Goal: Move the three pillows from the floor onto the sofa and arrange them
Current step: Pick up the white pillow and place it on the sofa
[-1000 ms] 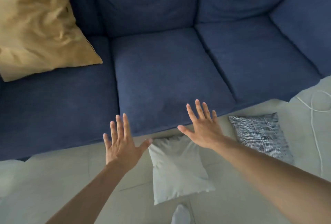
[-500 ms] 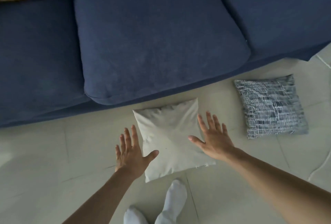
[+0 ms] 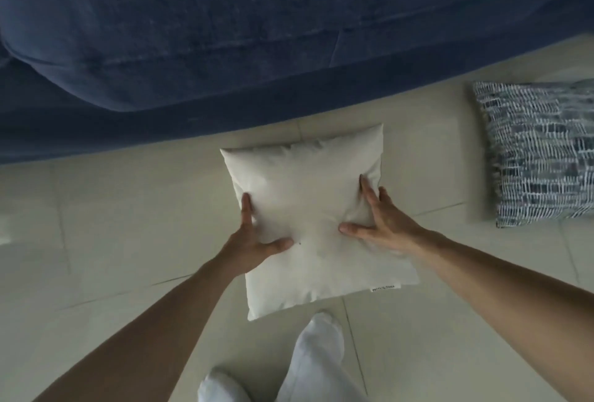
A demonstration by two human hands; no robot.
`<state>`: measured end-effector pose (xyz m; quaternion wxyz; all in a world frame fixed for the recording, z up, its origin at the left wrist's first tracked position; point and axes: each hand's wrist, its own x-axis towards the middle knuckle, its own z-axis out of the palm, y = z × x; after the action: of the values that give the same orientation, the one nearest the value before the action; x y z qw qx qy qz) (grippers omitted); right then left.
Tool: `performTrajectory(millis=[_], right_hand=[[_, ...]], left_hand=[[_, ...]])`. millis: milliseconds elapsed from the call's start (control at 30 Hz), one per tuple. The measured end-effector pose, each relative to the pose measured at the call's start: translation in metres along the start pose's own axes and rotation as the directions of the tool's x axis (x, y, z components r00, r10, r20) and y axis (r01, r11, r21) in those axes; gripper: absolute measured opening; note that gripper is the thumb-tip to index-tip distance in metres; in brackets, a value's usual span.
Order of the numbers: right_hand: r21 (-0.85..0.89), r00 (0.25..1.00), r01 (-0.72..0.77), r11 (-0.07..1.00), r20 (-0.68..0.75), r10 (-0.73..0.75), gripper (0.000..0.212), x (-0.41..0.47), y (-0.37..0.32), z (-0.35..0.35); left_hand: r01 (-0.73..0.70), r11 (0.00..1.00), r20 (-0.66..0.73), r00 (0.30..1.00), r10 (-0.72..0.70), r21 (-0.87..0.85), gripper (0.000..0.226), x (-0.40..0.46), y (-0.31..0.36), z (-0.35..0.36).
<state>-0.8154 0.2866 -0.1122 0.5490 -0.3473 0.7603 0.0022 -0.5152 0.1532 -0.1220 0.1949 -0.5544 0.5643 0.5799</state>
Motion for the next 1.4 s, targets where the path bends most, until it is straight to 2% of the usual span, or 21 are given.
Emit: performTrajectory(millis=[100, 367, 667, 1000, 1200, 1400], right_hand=[[0.027, 1.0, 0.012, 1.0, -0.008, -0.012, 0.14, -0.001, 0.0, 0.003], [0.159, 0.999, 0.038, 0.987, 0.023, -0.042, 0.145, -0.06, -0.015, 0.015], [0.11, 0.995, 0.091, 0.99, 0.022, -0.094, 0.144, -0.209, -0.073, -0.011], [0.056, 0.983, 0.184, 0.981, -0.02, -0.184, 0.135, -0.341, -0.166, -0.103], [0.008, 0.948, 0.297, 0.955, -0.127, -0.294, 0.133, -0.364, -0.215, -0.178], [-0.002, 0.896, 0.401, 0.916, -0.207, -0.393, 0.132, -0.369, -0.266, -0.263]], left_hand=[[-0.008, 0.997, 0.006, 1.0, 0.008, -0.078, 0.154, -0.007, -0.006, -0.002], [-0.039, 0.999, 0.015, 0.999, 0.039, -0.015, 0.144, -0.089, 0.001, -0.007], [-0.02, 1.0, 0.002, 1.0, 0.02, 0.016, 0.14, -0.242, 0.026, -0.035], [-0.115, 0.991, -0.036, 0.992, 0.118, 0.067, 0.143, -0.368, 0.106, -0.112], [-0.224, 0.973, -0.084, 0.97, 0.228, 0.05, 0.137, -0.397, 0.176, -0.165], [-0.327, 0.945, -0.195, 0.928, 0.318, -0.012, 0.136, -0.406, 0.243, -0.22]])
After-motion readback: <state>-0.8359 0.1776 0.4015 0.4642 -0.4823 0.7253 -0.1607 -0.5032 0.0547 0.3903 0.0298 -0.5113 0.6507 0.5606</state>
